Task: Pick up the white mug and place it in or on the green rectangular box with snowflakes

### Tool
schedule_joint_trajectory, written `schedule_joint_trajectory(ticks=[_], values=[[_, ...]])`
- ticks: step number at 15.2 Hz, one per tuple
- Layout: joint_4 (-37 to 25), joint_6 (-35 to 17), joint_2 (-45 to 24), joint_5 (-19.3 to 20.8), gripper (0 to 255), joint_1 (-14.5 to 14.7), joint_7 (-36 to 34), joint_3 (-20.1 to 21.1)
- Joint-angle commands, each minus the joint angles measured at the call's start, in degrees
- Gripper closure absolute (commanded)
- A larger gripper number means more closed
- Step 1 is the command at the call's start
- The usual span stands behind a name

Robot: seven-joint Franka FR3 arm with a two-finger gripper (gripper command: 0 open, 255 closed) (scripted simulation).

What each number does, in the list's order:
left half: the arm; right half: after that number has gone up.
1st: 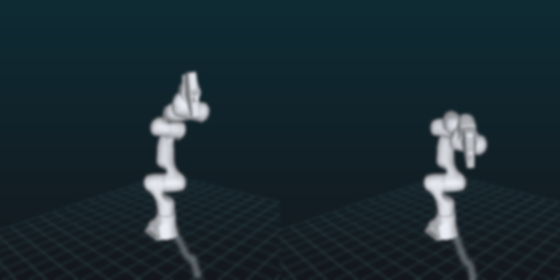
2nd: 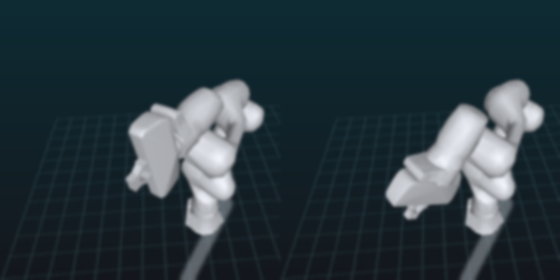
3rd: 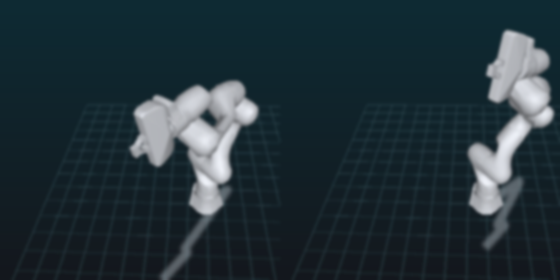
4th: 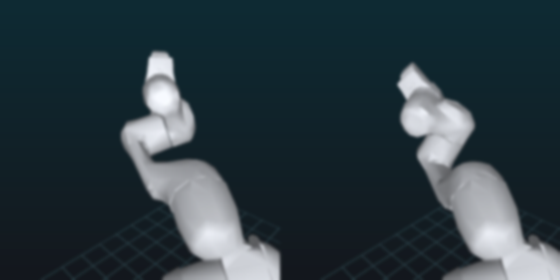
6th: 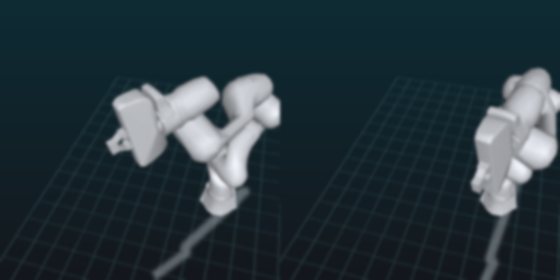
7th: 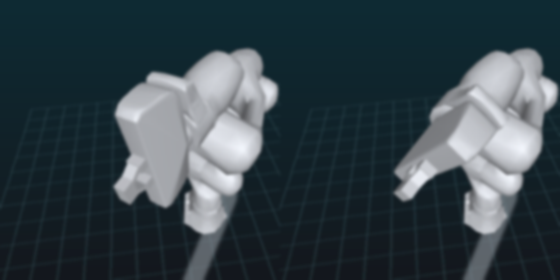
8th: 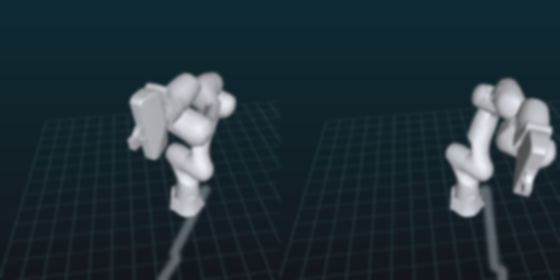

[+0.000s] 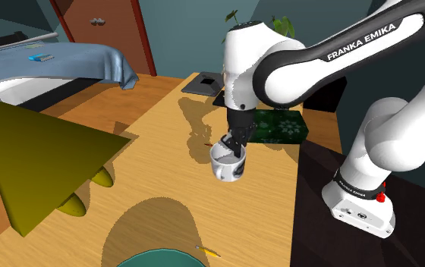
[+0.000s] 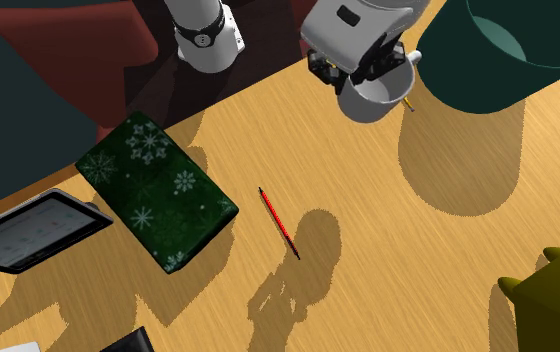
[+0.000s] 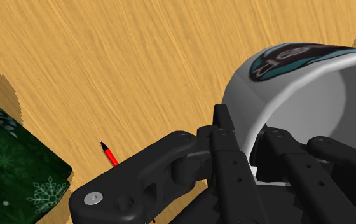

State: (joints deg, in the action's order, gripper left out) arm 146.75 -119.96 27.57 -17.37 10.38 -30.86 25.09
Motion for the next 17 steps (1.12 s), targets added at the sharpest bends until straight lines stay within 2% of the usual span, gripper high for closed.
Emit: schedule_joint_trajectory(ticks=[1,9,17], values=[[1.09,0.69,1.39,0.57,255,-0.76,2.44,-2.0],[5.84,2.85,6.66,5.25,255,-5.82,14.32,-11.93],[5.96,3.72,6.61,11.89,255,-12.71,25.99,-21.57]])
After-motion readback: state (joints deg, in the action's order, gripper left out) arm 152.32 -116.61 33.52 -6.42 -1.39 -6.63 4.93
